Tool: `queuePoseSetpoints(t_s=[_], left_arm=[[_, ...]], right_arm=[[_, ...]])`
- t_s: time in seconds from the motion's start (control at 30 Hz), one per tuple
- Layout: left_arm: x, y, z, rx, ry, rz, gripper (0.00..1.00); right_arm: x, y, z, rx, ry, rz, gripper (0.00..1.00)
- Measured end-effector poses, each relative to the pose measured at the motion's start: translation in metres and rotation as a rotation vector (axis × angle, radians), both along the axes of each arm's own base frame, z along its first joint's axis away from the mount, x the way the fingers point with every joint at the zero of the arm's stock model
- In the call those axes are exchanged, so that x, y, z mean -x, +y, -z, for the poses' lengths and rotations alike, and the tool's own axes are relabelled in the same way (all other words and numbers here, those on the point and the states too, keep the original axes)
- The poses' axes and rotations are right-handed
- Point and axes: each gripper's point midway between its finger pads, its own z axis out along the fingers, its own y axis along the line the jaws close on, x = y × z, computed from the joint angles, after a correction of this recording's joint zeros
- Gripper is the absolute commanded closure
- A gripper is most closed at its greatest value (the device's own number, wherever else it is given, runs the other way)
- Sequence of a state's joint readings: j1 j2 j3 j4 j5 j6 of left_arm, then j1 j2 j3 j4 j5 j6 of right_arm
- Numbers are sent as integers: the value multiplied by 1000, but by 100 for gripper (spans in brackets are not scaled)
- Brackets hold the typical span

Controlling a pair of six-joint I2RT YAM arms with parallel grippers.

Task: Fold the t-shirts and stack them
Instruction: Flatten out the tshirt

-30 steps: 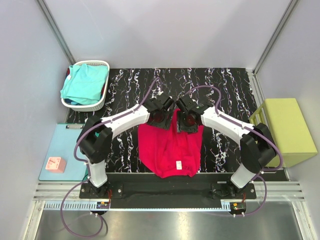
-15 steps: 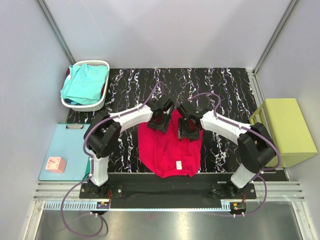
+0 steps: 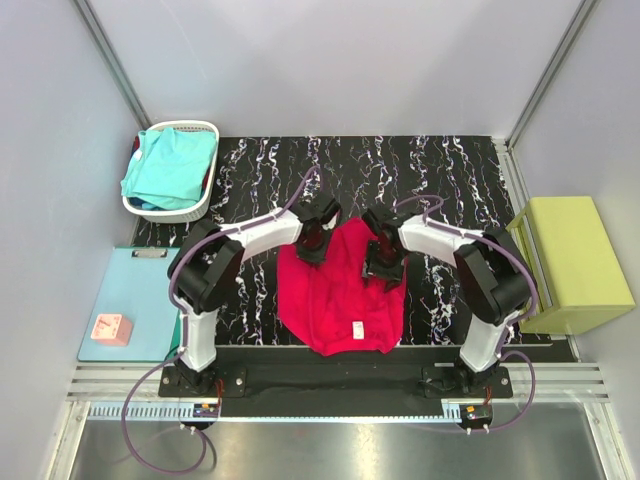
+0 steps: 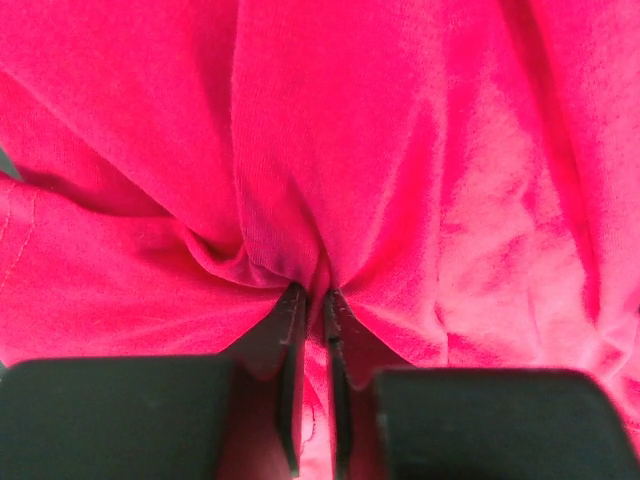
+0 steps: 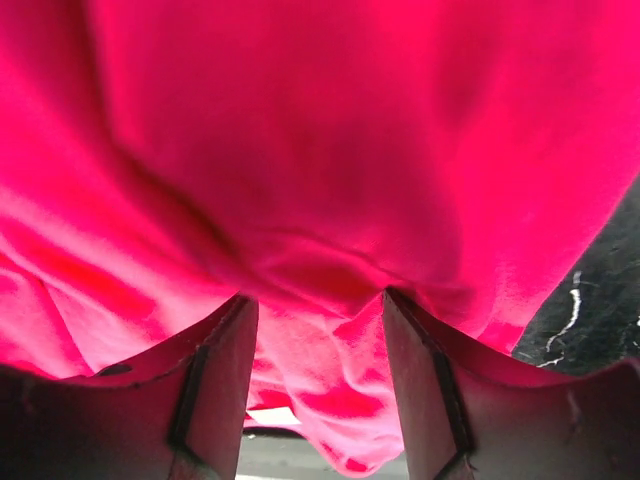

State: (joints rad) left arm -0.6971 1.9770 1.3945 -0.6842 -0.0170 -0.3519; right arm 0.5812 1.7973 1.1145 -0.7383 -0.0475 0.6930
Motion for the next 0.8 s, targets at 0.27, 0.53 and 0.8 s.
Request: queuePoseSetpoints(t_s=[0.27,0.53,0.8], left_arm=[[19,12,-1,21,5,-19,100],[38,25,-1,22,26,-44,100],[48,27,-4,45,41,-87,100]], right_arm=[[-18,-18,3,-10,117,92,91],[-53,-18,4,-26,110,117,100],[-120,-14,1,-33,66,144,100]])
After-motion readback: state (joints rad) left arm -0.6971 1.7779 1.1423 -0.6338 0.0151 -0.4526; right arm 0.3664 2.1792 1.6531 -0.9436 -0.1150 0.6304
